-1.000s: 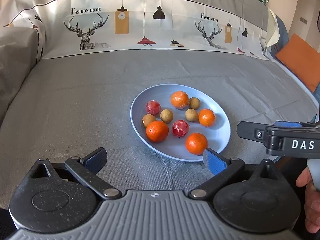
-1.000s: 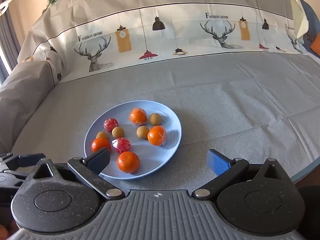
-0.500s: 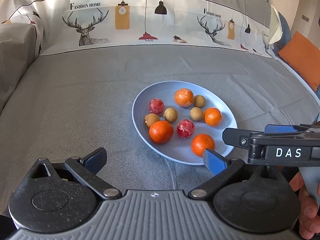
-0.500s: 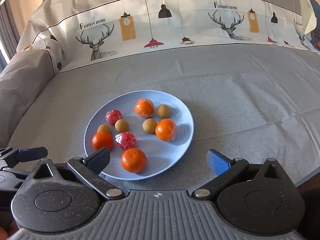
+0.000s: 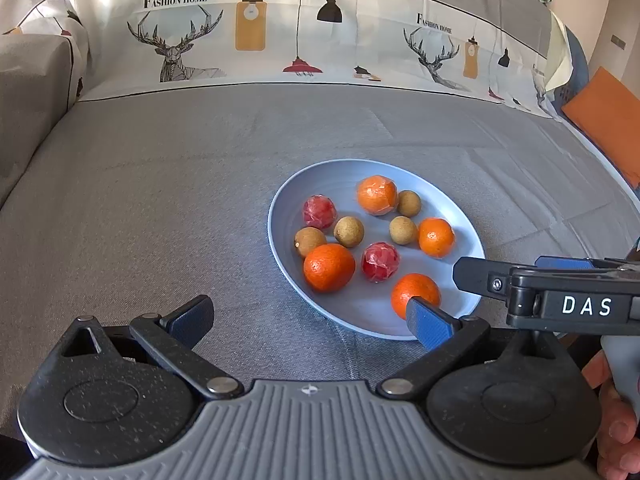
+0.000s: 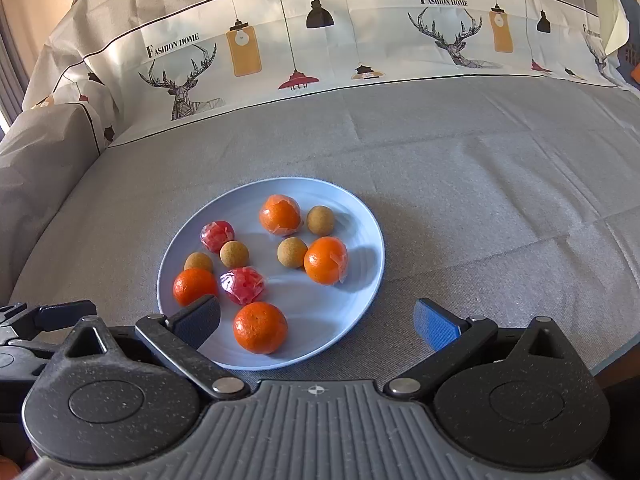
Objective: Organize fruits
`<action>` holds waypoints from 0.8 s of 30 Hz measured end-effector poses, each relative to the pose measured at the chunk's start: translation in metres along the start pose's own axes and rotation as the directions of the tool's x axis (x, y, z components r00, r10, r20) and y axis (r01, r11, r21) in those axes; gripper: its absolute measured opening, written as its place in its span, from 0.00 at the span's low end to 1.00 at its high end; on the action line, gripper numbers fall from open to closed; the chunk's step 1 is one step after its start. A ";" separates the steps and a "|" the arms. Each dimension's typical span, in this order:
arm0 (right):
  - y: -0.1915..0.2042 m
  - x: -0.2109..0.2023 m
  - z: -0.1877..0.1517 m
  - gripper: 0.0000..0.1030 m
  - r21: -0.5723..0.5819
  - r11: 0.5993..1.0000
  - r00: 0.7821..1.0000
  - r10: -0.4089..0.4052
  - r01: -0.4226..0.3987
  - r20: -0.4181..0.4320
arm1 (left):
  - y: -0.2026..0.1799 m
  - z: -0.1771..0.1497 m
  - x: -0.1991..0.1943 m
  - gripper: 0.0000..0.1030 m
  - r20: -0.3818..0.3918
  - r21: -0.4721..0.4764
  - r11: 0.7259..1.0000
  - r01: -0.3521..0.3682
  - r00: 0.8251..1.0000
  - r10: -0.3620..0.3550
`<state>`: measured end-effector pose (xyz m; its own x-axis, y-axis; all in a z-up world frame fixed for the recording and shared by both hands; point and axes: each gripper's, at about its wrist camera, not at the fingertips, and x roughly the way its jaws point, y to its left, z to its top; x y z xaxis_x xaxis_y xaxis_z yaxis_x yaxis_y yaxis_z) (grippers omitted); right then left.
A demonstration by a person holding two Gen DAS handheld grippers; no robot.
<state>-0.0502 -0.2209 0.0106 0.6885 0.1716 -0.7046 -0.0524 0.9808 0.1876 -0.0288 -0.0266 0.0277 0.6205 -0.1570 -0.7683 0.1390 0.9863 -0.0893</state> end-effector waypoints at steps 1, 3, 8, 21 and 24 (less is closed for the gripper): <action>0.000 0.000 0.000 0.99 0.000 1.000 1.000 -0.001 0.001 0.000 | 0.000 0.000 0.000 0.99 -0.001 -0.001 1.000 0.000 1.000 0.000; 0.000 0.000 0.000 0.99 -0.002 1.000 1.000 -0.001 0.001 -0.001 | 0.000 0.000 0.000 0.99 -0.004 -0.004 1.000 0.000 1.000 0.000; 0.000 0.001 0.001 0.99 -0.005 1.000 1.000 -0.001 0.001 -0.001 | 0.000 0.000 0.000 0.99 -0.004 -0.004 1.000 0.001 1.000 -0.001; 0.001 0.001 0.001 0.99 -0.005 1.000 1.000 -0.002 0.002 -0.002 | -0.002 -0.001 0.000 0.99 -0.001 -0.003 1.000 0.001 1.000 -0.001; 0.001 0.001 0.001 0.99 -0.005 1.000 1.000 -0.002 0.002 -0.002 | -0.003 0.000 -0.001 0.99 0.000 0.000 1.000 0.001 1.000 -0.001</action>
<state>-0.0490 -0.2202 0.0104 0.6870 0.1700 -0.7065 -0.0549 0.9816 0.1828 -0.0299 -0.0290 0.0283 0.6206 -0.1584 -0.7680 0.1398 0.9860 -0.0904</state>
